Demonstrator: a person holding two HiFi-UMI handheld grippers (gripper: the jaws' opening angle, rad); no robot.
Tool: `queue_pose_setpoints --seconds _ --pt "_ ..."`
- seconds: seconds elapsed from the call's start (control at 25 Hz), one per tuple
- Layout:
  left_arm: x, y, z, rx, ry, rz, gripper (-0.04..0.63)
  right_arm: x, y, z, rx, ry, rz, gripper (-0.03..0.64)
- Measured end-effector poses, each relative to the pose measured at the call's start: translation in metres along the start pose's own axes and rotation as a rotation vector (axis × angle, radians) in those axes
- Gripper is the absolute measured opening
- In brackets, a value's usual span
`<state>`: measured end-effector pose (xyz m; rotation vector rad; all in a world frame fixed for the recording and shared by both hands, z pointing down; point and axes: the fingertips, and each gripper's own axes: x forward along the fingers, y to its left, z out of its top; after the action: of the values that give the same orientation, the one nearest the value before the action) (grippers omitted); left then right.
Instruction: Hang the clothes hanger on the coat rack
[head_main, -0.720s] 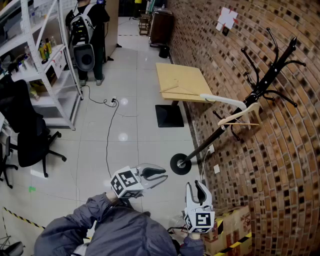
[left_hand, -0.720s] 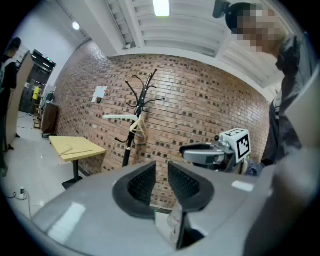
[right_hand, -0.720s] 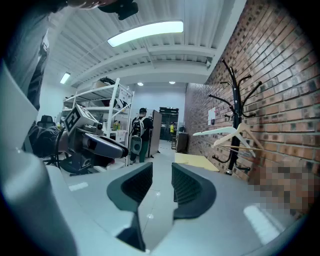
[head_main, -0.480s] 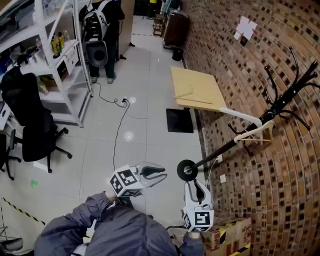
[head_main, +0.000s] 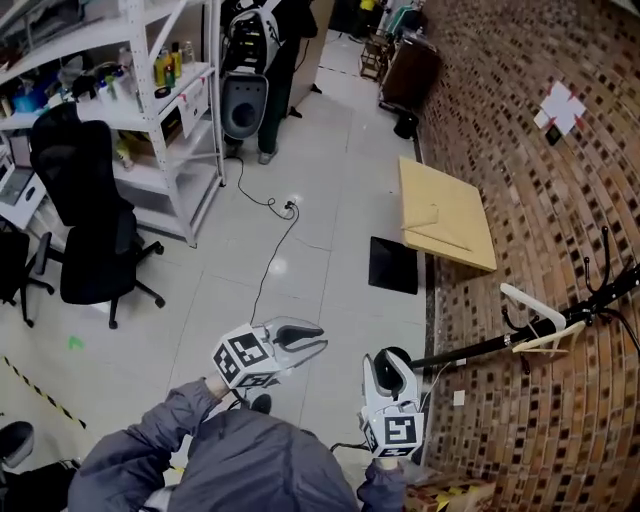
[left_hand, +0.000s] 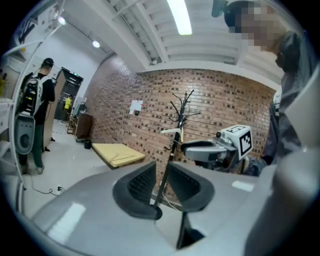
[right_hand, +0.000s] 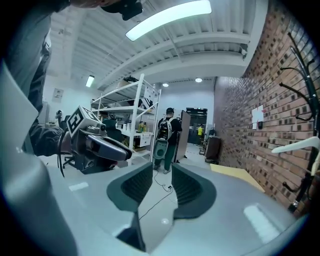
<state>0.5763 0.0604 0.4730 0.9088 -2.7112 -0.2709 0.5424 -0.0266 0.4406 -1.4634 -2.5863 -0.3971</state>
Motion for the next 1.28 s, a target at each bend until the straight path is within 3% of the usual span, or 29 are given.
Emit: queue_pose_setpoints --seconds 0.28,0.52,0.76,1.08,1.28 --pt "-0.025 0.056 -0.002 -0.035 -0.031 0.096 0.075 0.062 0.01 0.004 -0.026 0.015 0.09 0.124" --pt "-0.002 0.11 -0.002 -0.055 -0.014 0.093 0.075 0.115 -0.015 0.005 -0.02 0.012 0.09 0.124" --pt "0.078 0.17 0.022 -0.035 0.012 0.049 0.075 0.166 -0.1 -0.008 -0.002 0.011 0.038 0.124" --pt "0.214 0.24 0.065 -0.005 0.086 -0.078 0.086 0.217 -0.234 -0.017 0.06 -0.001 -0.098 0.124" --pt "0.273 0.267 0.08 -0.001 0.132 -0.136 0.087 0.236 -0.283 -0.025 0.089 0.018 -0.149 0.124"
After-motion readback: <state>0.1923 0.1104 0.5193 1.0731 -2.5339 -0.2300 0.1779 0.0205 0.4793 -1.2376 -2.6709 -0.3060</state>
